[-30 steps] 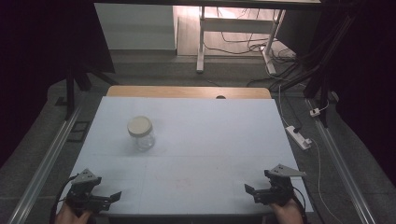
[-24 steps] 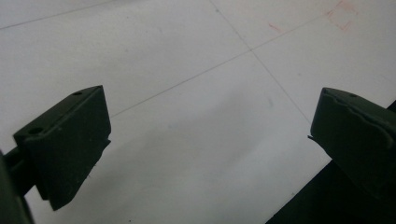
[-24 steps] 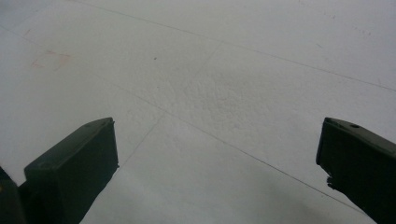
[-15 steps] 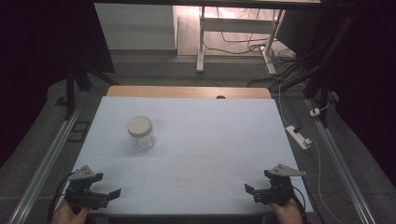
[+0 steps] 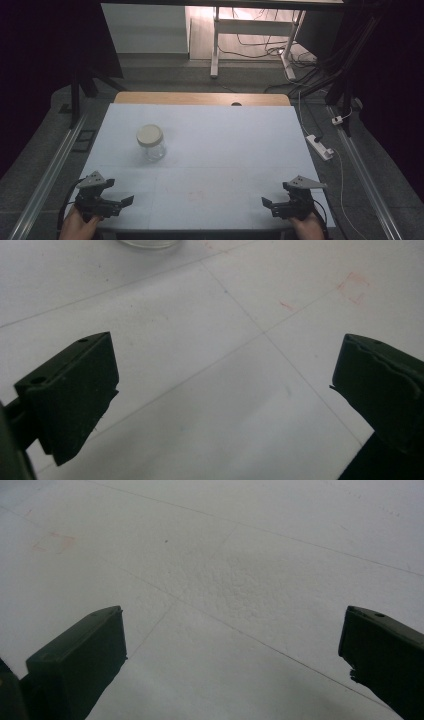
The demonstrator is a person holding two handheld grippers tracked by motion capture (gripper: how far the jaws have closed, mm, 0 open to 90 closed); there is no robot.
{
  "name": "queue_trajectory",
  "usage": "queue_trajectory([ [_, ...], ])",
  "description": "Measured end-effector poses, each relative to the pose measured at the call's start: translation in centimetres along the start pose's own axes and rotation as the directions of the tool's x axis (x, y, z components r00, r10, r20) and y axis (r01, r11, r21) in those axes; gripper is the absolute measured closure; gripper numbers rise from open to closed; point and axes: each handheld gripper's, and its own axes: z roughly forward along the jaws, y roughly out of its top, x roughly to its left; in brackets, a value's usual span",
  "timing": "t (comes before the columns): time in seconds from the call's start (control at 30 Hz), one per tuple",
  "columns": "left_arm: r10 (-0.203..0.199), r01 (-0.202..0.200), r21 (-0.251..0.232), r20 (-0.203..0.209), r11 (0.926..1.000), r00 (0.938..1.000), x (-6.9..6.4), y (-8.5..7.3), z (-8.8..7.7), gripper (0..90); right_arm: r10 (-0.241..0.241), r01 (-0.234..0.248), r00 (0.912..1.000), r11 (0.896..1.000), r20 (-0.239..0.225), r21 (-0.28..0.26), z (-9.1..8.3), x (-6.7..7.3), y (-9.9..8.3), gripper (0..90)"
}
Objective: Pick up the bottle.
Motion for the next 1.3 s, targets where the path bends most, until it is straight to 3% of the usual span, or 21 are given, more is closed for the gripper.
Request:
queue_trajectory([
  [0.4, 0.036, -0.036, 0.022, -0.035, 0.9991, 0.9987, 0.4, 1.4, 1.0, 0.0, -0.008, 0.008, 1.0, 1.0, 0.0, 0.001, 0.0, 0.0, 0.0, 0.0],
  [0.9, 0.043, -0.039, 0.066, -0.058, 0.997, 0.9974, 2.0, 3.5, 2.9, 0.0, -0.011, 0.011, 0.9999, 1.0, 0.002, 0.007, 0.1, 0.1, 0.0, 0.0],
  [1.3, 0.068, -0.063, 0.066, -0.09, 0.9959, 0.9936, 2.8, 5.1, 4.3, 0.4, -0.011, 0.011, 0.9999, 1.0, 0.003, 0.009, 0.1, 0.1, 0.0, 0.0],
])
